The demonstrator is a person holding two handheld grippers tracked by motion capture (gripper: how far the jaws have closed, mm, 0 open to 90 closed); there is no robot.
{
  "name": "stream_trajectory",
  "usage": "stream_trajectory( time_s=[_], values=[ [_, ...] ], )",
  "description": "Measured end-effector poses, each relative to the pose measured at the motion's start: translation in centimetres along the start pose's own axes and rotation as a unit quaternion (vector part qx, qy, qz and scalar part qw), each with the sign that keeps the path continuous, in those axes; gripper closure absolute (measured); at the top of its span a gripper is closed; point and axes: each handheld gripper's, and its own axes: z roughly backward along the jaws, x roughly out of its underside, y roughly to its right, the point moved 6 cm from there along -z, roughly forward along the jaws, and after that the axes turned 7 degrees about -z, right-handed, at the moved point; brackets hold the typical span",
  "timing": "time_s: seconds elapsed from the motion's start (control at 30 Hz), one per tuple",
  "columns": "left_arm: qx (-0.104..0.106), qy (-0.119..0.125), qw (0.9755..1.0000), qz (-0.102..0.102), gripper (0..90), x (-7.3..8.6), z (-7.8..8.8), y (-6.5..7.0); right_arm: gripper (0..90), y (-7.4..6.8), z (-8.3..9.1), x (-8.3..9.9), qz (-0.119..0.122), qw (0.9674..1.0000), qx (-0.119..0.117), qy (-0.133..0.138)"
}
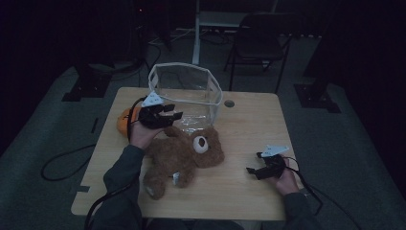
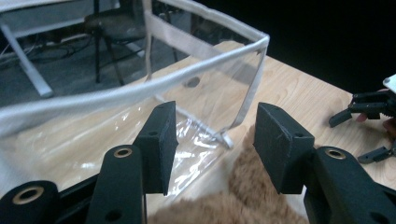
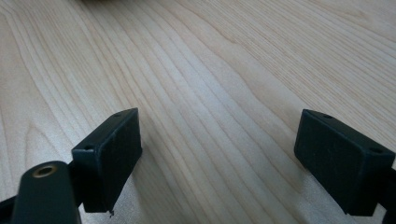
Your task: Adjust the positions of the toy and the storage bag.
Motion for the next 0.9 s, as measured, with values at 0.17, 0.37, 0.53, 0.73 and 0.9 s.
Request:
stream_trajectory(
  time_s=[0.17, 0.37, 0.53, 0.73, 0.9],
  values=[
    [0.013, 0.009, 0.9997, -0.02, 46.0, -1.7, -1.3, 0.4, 14.2, 0.0, 0.0, 0.0, 0.0, 1.0, 0.0, 0.0],
    [0.019, -0.002, 0.9994, -0.029, 43.5, -3.5, -3.6, 0.2, 14.2, 0.0, 0.0, 0.0, -0.001, 1.0, 0.0, 0.0],
    [0.022, -0.024, 0.999, -0.031, 43.6, -4.2, -5.8, 0.3, 14.2, 0.0, 0.0, 0.0, -0.001, 1.0, 0.0, 0.0],
    [0.015, -0.065, 0.9973, -0.032, 45.6, -3.5, -7.7, 0.2, 14.2, 0.0, 0.0, 0.0, -0.001, 1.0, 0.0, 0.0],
    [-0.006, -0.105, 0.9928, -0.058, 63.1, -3.1, -8.3, 0.4, 14.2, 0.0, 0.0, 0.0, -0.001, 1.0, 0.0, 0.0]
  ],
)
